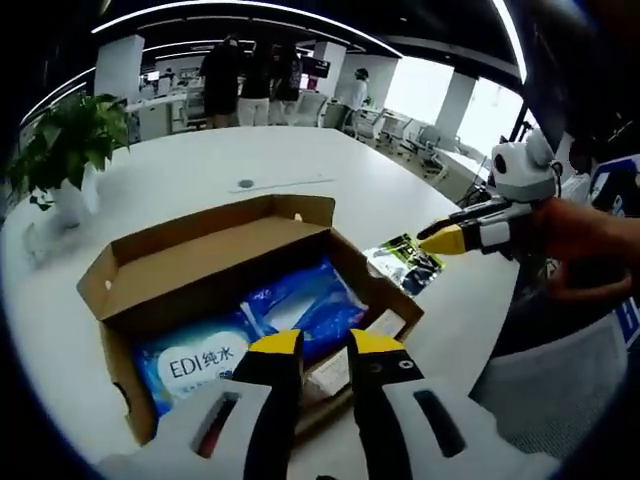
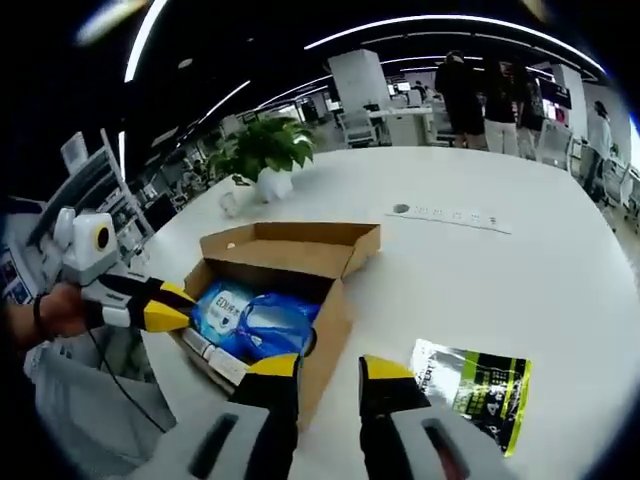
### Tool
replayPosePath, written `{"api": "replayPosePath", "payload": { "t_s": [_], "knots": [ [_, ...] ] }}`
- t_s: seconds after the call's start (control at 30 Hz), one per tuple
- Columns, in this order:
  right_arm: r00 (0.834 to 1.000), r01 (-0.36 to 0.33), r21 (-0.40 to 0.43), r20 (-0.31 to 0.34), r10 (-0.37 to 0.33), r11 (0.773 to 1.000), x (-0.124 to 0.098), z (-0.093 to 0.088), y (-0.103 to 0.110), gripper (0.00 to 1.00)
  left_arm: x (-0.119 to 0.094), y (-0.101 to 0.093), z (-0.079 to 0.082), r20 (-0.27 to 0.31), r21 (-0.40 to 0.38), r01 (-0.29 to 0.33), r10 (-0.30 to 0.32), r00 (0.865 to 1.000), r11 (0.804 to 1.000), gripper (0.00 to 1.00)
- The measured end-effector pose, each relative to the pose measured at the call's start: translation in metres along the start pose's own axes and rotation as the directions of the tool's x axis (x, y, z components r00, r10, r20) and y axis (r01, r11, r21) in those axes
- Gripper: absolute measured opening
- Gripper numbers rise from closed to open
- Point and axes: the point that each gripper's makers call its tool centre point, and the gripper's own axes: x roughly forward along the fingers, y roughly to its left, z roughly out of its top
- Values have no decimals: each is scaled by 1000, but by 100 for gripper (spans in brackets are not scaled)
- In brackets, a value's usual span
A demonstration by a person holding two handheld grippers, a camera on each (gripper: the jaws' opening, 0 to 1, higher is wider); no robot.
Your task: Operate the shoe box by opening the lid, removing the specified soft item, and placing it in the target area until the item is outside and the box remains undamaged.
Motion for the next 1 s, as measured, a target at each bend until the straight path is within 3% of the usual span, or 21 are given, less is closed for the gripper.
{"api": "replayPosePath", "payload": {
  "t_s": [0.23, 0.5, 0.87, 1.0],
  "knots": [
    [996, -57, -135, -75, 47, 989, 21, 0, 27, 28, -16, 24, -6, 26, -49, -44, 45, 999, 998, 23],
    [982, -122, -318, -174, 69, 940, 46, 2, 55, 37, -32, 34, -9, 64, -122, -62, 70, 995, 991, 31],
    [963, -189, -433, -256, 80, 882, 76, 8, 73, 45, -40, 43, -20, 69, -140, -89, 100, 993, 986, 36],
    [956, -206, -442, -280, 83, 873, 86, 6, 74, 47, -41, 43, -21, 65, -143, -78, 88, 994, 987, 41]
  ]
}}
